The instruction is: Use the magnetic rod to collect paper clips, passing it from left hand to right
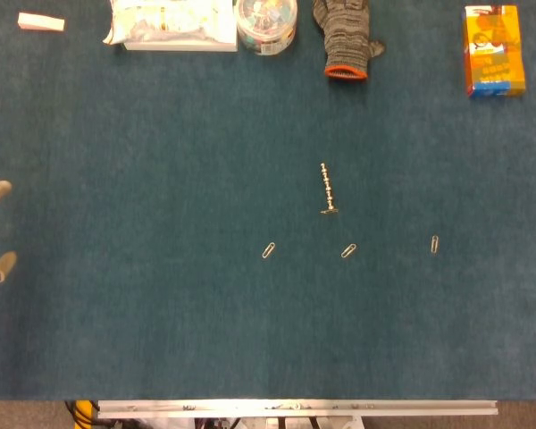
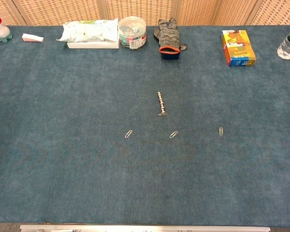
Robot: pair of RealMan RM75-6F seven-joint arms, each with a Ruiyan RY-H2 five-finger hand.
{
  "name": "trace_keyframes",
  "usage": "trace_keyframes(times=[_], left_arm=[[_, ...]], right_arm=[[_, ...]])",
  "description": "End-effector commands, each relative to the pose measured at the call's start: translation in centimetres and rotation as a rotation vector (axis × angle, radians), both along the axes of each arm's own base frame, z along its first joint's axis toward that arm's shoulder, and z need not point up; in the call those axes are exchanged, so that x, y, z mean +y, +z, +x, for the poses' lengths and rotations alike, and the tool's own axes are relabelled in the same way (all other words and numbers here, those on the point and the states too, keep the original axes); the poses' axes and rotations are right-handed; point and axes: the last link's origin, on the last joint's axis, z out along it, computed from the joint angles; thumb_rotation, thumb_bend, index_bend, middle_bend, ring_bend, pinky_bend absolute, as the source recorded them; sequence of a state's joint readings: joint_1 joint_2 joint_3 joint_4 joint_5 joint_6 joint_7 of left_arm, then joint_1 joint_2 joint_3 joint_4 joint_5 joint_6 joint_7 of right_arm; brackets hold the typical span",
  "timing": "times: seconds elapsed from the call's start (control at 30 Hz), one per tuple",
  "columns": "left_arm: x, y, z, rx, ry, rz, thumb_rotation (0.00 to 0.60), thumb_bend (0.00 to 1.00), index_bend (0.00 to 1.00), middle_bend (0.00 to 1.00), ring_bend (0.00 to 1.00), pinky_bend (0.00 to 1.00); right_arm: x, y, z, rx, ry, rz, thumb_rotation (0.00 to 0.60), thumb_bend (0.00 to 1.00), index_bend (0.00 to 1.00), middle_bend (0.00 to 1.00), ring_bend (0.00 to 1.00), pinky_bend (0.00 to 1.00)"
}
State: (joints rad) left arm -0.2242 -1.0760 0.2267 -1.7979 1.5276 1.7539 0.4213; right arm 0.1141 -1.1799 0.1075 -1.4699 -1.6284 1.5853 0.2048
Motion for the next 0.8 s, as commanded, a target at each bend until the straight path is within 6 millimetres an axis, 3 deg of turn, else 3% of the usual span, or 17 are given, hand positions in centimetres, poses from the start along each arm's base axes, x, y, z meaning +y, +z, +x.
trace_keyframes(times=[0.03, 0.43, 0.8], left_arm=[[-0.6, 0.7, -1.1, -0.033, 0.011, 0.033, 0.6, 0.09, 0.29, 0.08, 0.0, 0.11], [-0.8, 1.2, -3.9, -0.1, 0.05, 0.027, 0.6, 0.09, 0.3, 0.09, 0.0, 0.11], [-0.8, 1.8, -4.3, -0.166, 0.073, 0.009, 0.6, 0.09, 0.3, 0.09, 0.0, 0.11]], right_arm=[[-0.3, -0.4, 0.2, 0.001, 0.008, 0.003, 0.6, 0.14, 0.25, 0.15, 0.11, 0.28], [-2.2, -1.4, 2.6, 0.065, 0.049, 0.017, 0.6, 0.14, 0.26, 0.16, 0.12, 0.28], [-5.1, -3.1, 5.5, 0.197, 0.124, 0.09, 0.6, 0.15, 0.29, 0.18, 0.12, 0.28]])
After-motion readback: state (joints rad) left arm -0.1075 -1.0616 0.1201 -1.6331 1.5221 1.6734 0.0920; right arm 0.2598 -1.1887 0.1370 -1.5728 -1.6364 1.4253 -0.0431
